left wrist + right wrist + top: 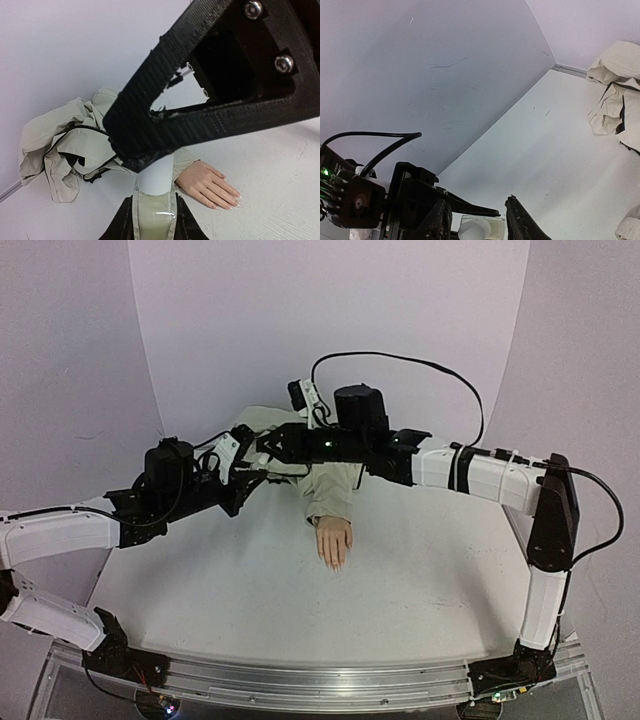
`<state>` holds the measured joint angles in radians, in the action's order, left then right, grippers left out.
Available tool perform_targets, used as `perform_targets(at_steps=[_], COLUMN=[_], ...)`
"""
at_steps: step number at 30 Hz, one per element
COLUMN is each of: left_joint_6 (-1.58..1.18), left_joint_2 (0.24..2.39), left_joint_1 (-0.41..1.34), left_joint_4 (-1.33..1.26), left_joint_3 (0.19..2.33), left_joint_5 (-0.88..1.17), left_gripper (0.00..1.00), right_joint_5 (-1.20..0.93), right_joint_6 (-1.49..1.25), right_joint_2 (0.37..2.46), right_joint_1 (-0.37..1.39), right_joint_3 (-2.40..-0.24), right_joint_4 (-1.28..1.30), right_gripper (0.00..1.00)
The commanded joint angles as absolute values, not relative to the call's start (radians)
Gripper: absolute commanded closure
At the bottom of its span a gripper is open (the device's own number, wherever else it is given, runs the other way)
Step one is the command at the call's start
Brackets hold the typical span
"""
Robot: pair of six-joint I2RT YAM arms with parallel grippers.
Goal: Paint the nails
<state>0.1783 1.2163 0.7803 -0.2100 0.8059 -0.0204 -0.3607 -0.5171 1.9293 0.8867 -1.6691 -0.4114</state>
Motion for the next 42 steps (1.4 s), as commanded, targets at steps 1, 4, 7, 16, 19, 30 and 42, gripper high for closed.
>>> perform_targets(at_steps=[1,4,7,16,19,30,42], left_joint_6=[0.175,0.156,0.132,0.014,-0.057,-0.09,0.094], left_joint_2=[1.205,1.197,1.19,1.153,1.176,1.182,1.185], left_joint_1=[0.785,0.785,0.785,0.763,0.674,0.658,0.772], left_joint_4=[-0.264,-0.264,-0.264,-0.247,-0.254,-0.256,-0.15], left_joint_3=[0.876,0.88,0.882,0.895,0.936,0.925,0.897], left_joint_5=[-0.025,-0.02,-0.019,0.219,0.822,0.861,0.058], left_gripper=[1.0,1.0,1.0,1.0,1.0,1.0,1.0], right_joint_5=[-0.368,-0.374,-0.391,-0.53,-1.0,-1.119,-0.537], right_joint_6=[-0.513,-0.501,-0.488,-0.307,-0.086,0.035,-0.17], right_joint_2=[1.944,1.944,1.949,1.912,1.89,1.806,1.781], right_joint_1=[0.893,0.893,0.893,0.884,0.868,0.864,0.866], right_joint_3=[-1.727,-1.727,-1.729,-1.705,-1.689,-1.6,-1.6], right_joint_4=[-0.448,-0.448,-0.449,-0.448,-0.414,-0.3,-0.308], right_gripper=[0.63,0.63,0.71,1.0,1.0,0.97,0.12])
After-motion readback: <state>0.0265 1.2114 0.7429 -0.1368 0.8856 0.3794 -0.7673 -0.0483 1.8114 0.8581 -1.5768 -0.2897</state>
